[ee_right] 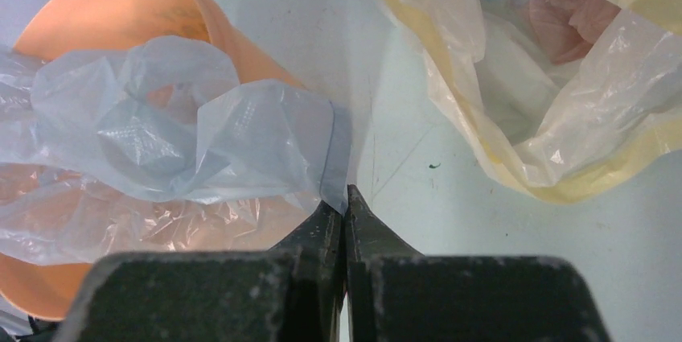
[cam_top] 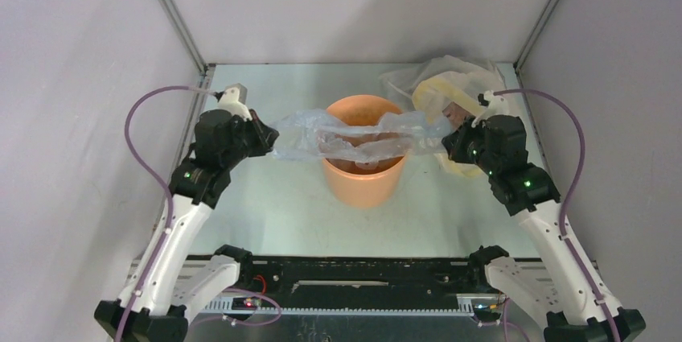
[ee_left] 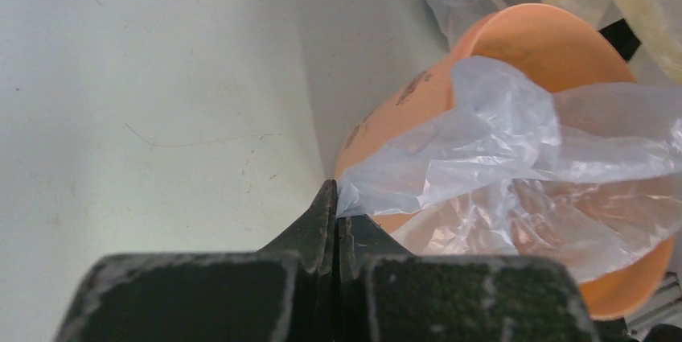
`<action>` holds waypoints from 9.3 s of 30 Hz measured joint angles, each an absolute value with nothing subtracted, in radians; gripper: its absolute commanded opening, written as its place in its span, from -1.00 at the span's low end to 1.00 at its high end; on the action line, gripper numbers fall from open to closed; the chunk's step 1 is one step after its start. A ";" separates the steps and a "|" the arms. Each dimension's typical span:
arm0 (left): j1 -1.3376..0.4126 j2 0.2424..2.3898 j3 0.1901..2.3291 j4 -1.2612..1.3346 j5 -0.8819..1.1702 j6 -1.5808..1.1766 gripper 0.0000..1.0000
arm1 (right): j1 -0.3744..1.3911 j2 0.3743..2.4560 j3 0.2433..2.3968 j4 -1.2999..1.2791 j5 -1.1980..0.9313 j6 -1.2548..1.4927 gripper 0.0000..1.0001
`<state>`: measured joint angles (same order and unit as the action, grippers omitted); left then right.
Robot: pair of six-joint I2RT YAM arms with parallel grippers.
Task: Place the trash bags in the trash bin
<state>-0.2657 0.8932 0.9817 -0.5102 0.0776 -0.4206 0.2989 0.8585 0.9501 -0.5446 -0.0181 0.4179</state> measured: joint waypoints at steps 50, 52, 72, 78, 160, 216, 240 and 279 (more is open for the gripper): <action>-0.262 0.572 0.813 -0.523 0.055 -0.448 0.45 | 0.358 0.584 0.831 -0.562 -0.117 0.353 0.47; -0.262 0.574 0.852 -0.550 0.054 -0.432 0.51 | 0.386 0.557 0.852 -0.564 -0.141 0.325 0.50; -0.295 0.707 1.191 -0.720 0.233 -0.124 0.51 | 0.896 0.920 1.094 -0.424 -0.097 -0.213 0.22; -0.440 0.768 1.185 -0.688 0.237 0.092 0.50 | 0.900 1.003 1.118 -0.454 -0.019 -0.313 0.21; -0.680 1.038 1.338 -0.679 -0.005 0.383 -1.00 | 0.829 0.906 1.067 -0.452 0.409 -0.107 -0.81; -0.353 1.590 1.323 -0.487 0.318 -0.055 -0.99 | 0.283 1.494 1.246 -0.436 -0.334 0.263 -0.59; -0.348 0.795 0.957 -0.301 -0.086 -0.268 1.00 | 0.229 1.061 1.238 -0.607 -0.159 0.297 0.49; -0.361 0.503 0.435 -0.110 0.159 -1.416 0.48 | 0.554 0.775 0.896 -0.554 0.252 1.117 0.11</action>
<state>-0.3611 0.5030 0.4355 -0.1101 0.1589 -1.4162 0.5545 0.7746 0.8955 -0.5541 0.2516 1.1172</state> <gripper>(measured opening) 0.840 0.617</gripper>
